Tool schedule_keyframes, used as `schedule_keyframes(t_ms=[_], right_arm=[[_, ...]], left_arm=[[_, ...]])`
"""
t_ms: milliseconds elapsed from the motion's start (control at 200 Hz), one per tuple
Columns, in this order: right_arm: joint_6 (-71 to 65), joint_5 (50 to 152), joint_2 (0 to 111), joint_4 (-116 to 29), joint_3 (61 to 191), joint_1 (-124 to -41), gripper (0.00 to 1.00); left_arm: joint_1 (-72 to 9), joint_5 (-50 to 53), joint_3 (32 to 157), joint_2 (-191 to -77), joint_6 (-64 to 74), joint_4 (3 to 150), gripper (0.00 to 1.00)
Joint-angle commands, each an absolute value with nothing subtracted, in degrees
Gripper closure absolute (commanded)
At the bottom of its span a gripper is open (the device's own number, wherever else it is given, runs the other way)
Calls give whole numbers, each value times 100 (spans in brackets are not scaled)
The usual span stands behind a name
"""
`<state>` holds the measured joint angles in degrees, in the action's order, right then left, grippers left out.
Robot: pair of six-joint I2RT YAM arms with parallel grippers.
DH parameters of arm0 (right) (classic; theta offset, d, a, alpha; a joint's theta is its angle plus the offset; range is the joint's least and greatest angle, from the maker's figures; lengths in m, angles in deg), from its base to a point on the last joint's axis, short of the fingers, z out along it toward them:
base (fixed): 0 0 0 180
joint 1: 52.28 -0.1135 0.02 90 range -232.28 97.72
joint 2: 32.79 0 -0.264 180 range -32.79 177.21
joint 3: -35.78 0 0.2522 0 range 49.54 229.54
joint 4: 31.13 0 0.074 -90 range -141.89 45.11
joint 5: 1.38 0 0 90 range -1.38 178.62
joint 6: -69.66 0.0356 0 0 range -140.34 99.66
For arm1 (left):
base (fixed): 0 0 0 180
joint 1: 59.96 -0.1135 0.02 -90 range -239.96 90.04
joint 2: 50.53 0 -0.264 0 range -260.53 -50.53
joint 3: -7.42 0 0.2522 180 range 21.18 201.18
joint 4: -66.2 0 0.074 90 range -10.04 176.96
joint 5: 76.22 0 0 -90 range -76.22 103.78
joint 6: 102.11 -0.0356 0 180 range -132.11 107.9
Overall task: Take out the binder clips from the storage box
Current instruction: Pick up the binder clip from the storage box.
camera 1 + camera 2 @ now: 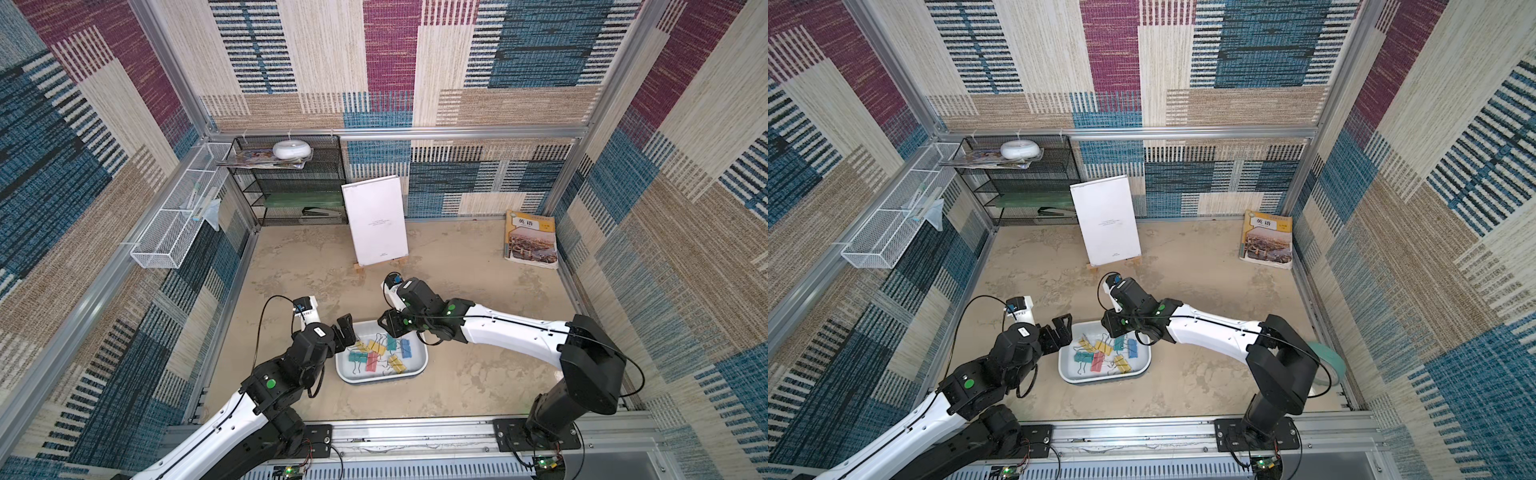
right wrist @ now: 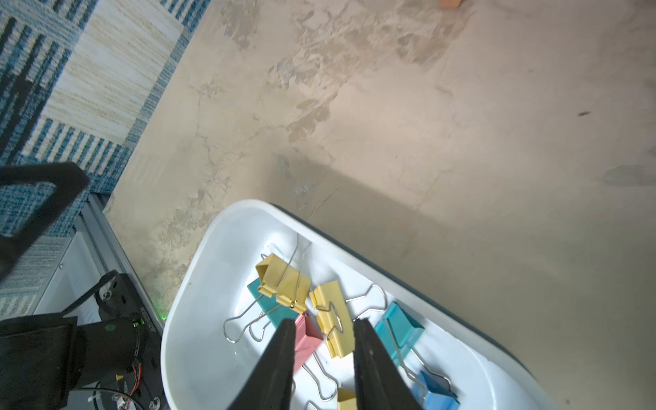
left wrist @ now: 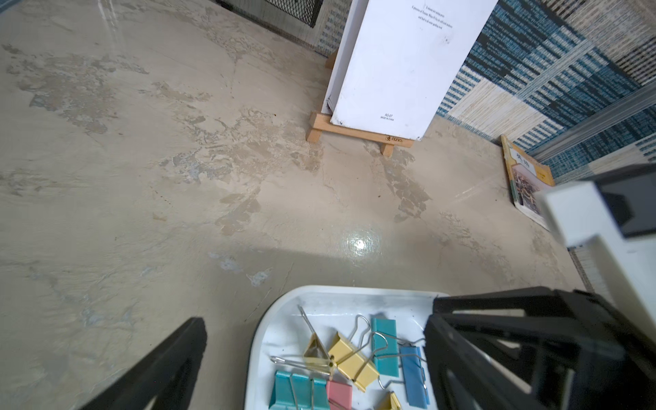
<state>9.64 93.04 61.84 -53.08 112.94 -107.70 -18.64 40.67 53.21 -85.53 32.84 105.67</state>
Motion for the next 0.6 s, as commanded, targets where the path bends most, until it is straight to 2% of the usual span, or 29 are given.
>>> schedule_keyframes(t_ms=[0, 596], right_arm=[[974, 9588, 6312, -5031, 11232, -10800, 64], [752, 10108, 6870, -4720, 11038, -10853, 68]], left_arm=[[-1847, 4343, 5259, -8349, 3351, 10667, 1], [-1800, 4463, 5274, -8252, 3355, 10756, 1]])
